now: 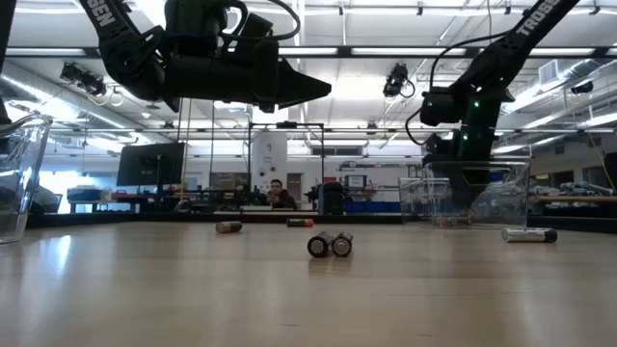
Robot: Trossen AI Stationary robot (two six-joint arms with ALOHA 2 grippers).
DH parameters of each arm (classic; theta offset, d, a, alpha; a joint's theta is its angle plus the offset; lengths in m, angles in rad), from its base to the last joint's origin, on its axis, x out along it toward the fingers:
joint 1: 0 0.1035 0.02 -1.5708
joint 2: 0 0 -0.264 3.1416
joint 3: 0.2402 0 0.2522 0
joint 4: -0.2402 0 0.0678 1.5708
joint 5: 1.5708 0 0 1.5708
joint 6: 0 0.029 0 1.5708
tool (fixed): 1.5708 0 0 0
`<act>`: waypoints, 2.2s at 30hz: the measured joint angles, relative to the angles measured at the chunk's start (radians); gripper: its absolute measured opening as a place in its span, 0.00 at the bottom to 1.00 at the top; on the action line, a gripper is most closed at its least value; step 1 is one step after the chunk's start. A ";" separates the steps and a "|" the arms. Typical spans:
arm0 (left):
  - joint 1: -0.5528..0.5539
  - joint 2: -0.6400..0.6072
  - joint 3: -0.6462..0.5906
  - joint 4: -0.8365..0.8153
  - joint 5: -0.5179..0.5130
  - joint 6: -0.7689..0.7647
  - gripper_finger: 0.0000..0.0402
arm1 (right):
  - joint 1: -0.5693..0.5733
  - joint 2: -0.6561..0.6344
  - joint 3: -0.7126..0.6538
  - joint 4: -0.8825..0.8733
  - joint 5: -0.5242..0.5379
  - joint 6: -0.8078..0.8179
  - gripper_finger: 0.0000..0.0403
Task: Sort batteries
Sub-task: Put the brown battery into the top transparent bin, then put the white battery into the bottom right transparent bin
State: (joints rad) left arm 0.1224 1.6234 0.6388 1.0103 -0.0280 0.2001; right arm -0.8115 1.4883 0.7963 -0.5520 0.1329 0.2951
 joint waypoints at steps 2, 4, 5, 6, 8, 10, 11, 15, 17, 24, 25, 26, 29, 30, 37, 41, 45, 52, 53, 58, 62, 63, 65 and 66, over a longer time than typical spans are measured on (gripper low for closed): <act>0.000 0.000 0.000 0.000 0.000 -0.001 0.29 | -0.008 0.000 -0.006 -0.001 0.000 0.000 0.20; 0.000 0.000 0.000 0.000 0.000 -0.002 0.29 | -0.011 0.000 -0.010 0.000 0.000 0.000 0.21; 0.000 0.000 0.000 0.000 0.000 -0.002 0.29 | -0.011 0.000 -0.011 -0.001 0.000 0.000 0.21; 0.000 0.000 0.000 0.000 0.000 -0.002 0.29 | -0.011 0.000 -0.011 -0.001 0.000 -0.001 0.21; 0.000 0.000 0.000 0.000 0.005 -0.006 0.29 | -0.011 0.000 -0.011 0.001 0.000 -0.010 0.22; 0.000 0.000 0.000 0.000 0.015 -0.024 0.29 | -0.011 -0.002 -0.011 0.001 0.002 -0.023 0.22; 0.000 0.000 0.000 0.000 0.020 -0.030 0.29 | -0.010 -0.003 -0.011 0.002 0.008 -0.027 0.22; 0.000 0.000 0.000 0.000 0.033 -0.053 0.29 | -0.010 -0.003 -0.011 0.001 0.031 -0.062 0.23; 0.000 0.000 0.000 0.000 0.033 -0.054 0.29 | -0.010 -0.007 -0.011 0.001 0.032 -0.074 0.23; 0.000 0.000 0.000 -0.012 0.033 -0.061 0.23 | -0.002 -0.104 -0.011 -0.037 0.039 -0.109 0.14; 0.000 0.000 0.000 -0.013 0.033 -0.061 0.22 | 0.002 -0.129 -0.011 -0.045 0.050 -0.119 0.12; 0.000 0.000 0.000 -0.016 0.033 -0.062 0.20 | 0.007 -0.157 -0.011 -0.057 0.065 -0.128 0.09; 0.000 0.000 0.000 -0.035 0.037 -0.077 0.17 | 0.032 -0.254 -0.011 -0.087 0.113 -0.142 0.03; 0.000 0.000 0.001 -0.050 0.046 -0.077 0.16 | 0.046 -0.288 -0.011 -0.100 0.120 -0.142 0.02; -0.004 0.000 0.046 -0.251 0.068 -0.077 0.09 | 0.243 -0.481 -0.011 -0.182 0.120 -0.079 0.03; -0.018 0.000 0.055 -0.280 0.062 -0.070 0.06 | 0.421 -0.517 -0.011 -0.182 0.115 -0.035 0.02; -0.031 0.000 0.030 -0.247 0.029 -0.049 0.02 | 0.620 -0.518 -0.011 -0.184 0.103 0.024 0.05; -0.054 -0.004 -0.092 0.004 -0.010 -0.047 0.01 | 0.968 -0.427 -0.011 -0.067 0.155 0.174 0.04; -0.055 -0.011 -0.109 0.030 -0.010 -0.048 0.01 | 1.008 -0.400 -0.011 -0.027 0.158 0.190 0.04; -0.071 -0.061 -0.164 0.070 -0.021 -0.054 0.01 | 1.141 -0.250 -0.011 0.203 0.158 0.227 0.08; -0.083 -0.103 -0.194 0.063 -0.034 -0.053 0.01 | 1.190 -0.126 -0.011 0.366 0.162 0.263 0.11; -0.084 -0.109 -0.197 0.065 -0.036 -0.053 0.02 | 1.197 -0.099 -0.011 0.402 0.163 0.275 0.12; -0.086 -0.125 -0.211 0.060 -0.035 -0.050 0.02 | 1.210 -0.043 -0.011 0.469 0.165 0.289 0.16; -0.086 -0.131 -0.214 0.060 -0.035 -0.049 0.02 | 1.216 -0.017 -0.011 0.501 0.166 0.290 0.18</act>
State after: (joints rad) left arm 0.0360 1.4923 0.4246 1.0706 -0.0635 0.1507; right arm 0.4050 1.4716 0.7856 -0.0511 0.2988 0.5850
